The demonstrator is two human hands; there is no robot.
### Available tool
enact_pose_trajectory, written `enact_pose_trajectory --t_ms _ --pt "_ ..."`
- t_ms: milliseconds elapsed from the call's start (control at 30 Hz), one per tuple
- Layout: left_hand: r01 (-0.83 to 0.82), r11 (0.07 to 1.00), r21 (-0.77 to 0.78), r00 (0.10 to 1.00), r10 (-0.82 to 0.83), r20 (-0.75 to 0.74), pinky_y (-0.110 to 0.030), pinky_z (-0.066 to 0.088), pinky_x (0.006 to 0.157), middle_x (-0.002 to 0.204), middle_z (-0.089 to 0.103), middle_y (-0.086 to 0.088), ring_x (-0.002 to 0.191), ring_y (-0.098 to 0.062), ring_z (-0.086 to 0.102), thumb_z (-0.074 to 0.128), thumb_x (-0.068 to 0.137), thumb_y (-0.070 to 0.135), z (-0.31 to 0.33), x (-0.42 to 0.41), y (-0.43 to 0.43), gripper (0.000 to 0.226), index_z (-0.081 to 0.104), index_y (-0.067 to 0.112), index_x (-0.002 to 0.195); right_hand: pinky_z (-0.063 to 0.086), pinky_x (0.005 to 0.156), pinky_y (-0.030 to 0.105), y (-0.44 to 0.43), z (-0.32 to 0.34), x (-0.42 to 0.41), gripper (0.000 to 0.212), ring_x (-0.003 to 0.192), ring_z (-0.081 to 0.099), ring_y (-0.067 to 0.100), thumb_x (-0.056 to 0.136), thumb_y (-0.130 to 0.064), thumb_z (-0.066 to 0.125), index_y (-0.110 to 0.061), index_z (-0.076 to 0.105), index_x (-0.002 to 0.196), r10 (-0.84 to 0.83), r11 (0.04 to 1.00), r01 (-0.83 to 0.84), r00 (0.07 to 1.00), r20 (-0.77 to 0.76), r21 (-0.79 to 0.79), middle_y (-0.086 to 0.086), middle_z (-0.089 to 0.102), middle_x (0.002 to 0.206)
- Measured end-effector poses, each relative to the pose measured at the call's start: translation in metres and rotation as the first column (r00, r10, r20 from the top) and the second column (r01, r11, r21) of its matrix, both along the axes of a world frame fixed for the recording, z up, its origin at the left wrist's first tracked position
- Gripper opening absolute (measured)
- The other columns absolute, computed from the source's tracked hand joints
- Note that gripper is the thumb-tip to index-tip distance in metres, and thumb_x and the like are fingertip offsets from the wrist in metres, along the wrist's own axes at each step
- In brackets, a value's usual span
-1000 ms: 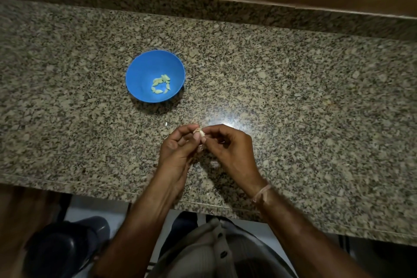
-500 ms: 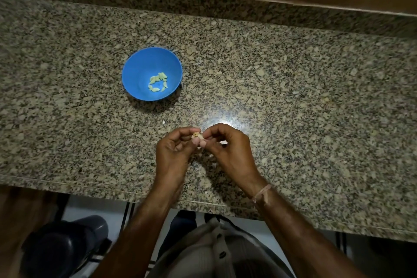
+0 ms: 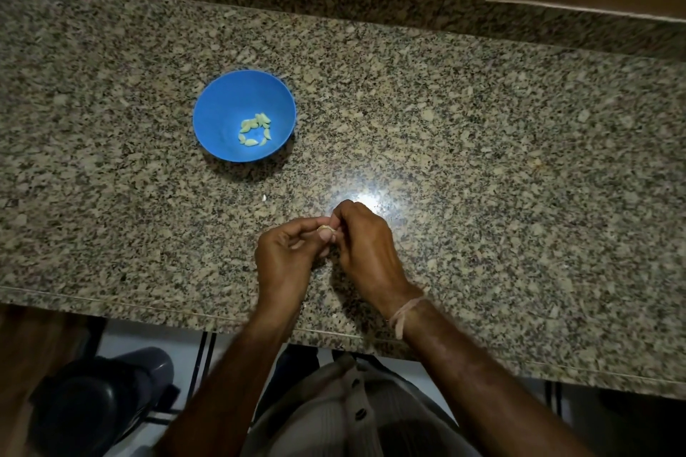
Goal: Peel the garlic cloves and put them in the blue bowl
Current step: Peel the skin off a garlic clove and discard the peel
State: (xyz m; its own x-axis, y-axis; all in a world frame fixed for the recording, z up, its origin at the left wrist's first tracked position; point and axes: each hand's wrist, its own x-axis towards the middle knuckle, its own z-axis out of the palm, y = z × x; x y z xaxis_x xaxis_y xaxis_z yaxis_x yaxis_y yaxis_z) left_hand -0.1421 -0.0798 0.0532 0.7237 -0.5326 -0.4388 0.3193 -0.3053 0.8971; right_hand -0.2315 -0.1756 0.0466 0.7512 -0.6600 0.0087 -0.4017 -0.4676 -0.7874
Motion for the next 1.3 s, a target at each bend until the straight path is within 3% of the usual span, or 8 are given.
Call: enact_pose_trajectory --t_ms 267,467,600,767,867,1033,1167,1300 --pt "-0.104 0.99 0.095 0.987 0.114 -0.11 -0.026 0.062 0.071 0.094 0.081 -0.007 0.088 -0.021 0.079 0.075 0.091 0.002 -0.025 0.002 -0.006 0.016 0.079 0.006 0.106 0.035 0.058 0.031 0.008 -0.029 0.009 0.005 0.074 0.052 0.021 0.096 -0.007 0.058 -0.01 0.053 0.096 0.005 0.999 -0.003 0.998 -0.06 0.035 0.007 0.059 0.088" --pt "-0.192 0.978 0.082 0.925 0.209 -0.317 -0.028 0.063 0.075 0.1 0.08 -0.017 0.094 -0.027 0.079 0.072 0.095 0.005 -0.032 0.01 -0.005 0.017 0.076 0.0 0.11 0.05 0.068 0.038 0.004 -0.037 0.01 0.012 0.079 0.057 0.018 0.093 -0.003 0.066 -0.014 0.063 0.091 -0.061 0.992 0.061 0.998 -0.001 0.112 0.001 0.061 0.086" --pt "-0.19 0.98 0.054 0.907 0.197 -0.372 -0.036 0.063 0.087 0.103 0.079 -0.018 0.099 -0.029 0.078 0.071 0.097 0.011 -0.033 0.011 -0.009 0.021 0.074 -0.001 0.113 0.046 0.066 0.019 0.005 -0.031 0.011 0.012 0.079 0.062 0.011 0.093 -0.006 0.072 -0.016 0.067 0.089 -0.218 0.922 0.196 0.976 0.029 0.334 -0.001 0.066 0.086" --pt "-0.148 0.98 0.133 0.983 0.16 -0.089 -0.027 0.061 0.067 0.089 0.08 -0.012 0.081 -0.021 0.077 0.075 0.095 0.013 -0.035 0.024 -0.013 0.013 0.079 0.008 0.106 0.054 0.068 0.019 -0.006 -0.016 -0.001 0.006 0.078 0.066 0.009 0.093 -0.012 0.077 -0.013 0.071 0.092 -0.401 0.775 0.301 0.914 0.064 0.555 0.002 0.072 0.085" --pt "-0.02 0.979 0.201 0.974 -0.026 0.223 -0.024 0.063 0.073 0.094 0.079 -0.001 0.083 -0.011 0.075 0.078 0.092 0.01 -0.037 0.037 -0.022 0.016 0.079 0.011 0.108 0.058 0.071 0.022 -0.014 -0.017 -0.022 0.005 0.077 0.07 0.007 0.09 -0.014 0.08 -0.016 0.076 0.09 -0.319 0.822 0.277 0.948 -0.002 0.498 -0.002 0.076 0.083" --pt "0.036 0.968 0.249 0.879 -0.149 0.452 -0.003 0.047 0.065 0.111 0.062 0.0 0.083 -0.001 0.063 0.083 0.087 0.013 -0.039 0.042 -0.022 0.03 0.07 0.014 0.115 0.059 0.071 0.036 -0.002 -0.034 -0.046 0.01 0.074 0.07 0.006 0.088 -0.018 0.08 -0.022 0.075 0.081 -0.187 0.917 0.217 0.975 -0.118 0.336 -0.01 0.074 0.077" --pt "-0.079 0.967 0.243 0.866 -0.054 0.497 -0.026 0.052 0.063 0.092 0.064 -0.001 0.071 -0.009 0.06 0.085 0.087 0.024 -0.056 0.029 0.001 0.023 0.063 0.017 0.087 0.056 0.066 0.043 0.01 -0.04 -0.044 0.015 0.073 0.065 0.013 0.086 -0.01 0.075 -0.023 0.071 0.08 -0.135 0.98 0.149 0.985 -0.109 0.131 -0.008 0.069 0.079" --pt "-0.118 0.968 0.221 0.893 0.006 0.45 -0.012 0.046 0.057 0.075 0.069 0.008 0.066 0.0 0.063 0.078 0.093 0.021 -0.056 0.024 0.001 0.013 0.07 0.016 0.084 0.055 0.066 0.04 0.01 -0.049 -0.047 0.009 0.074 0.065 0.017 0.089 -0.01 0.076 -0.018 0.074 0.085 -0.104 0.994 0.106 0.991 -0.08 0.03 -0.003 0.069 0.082"
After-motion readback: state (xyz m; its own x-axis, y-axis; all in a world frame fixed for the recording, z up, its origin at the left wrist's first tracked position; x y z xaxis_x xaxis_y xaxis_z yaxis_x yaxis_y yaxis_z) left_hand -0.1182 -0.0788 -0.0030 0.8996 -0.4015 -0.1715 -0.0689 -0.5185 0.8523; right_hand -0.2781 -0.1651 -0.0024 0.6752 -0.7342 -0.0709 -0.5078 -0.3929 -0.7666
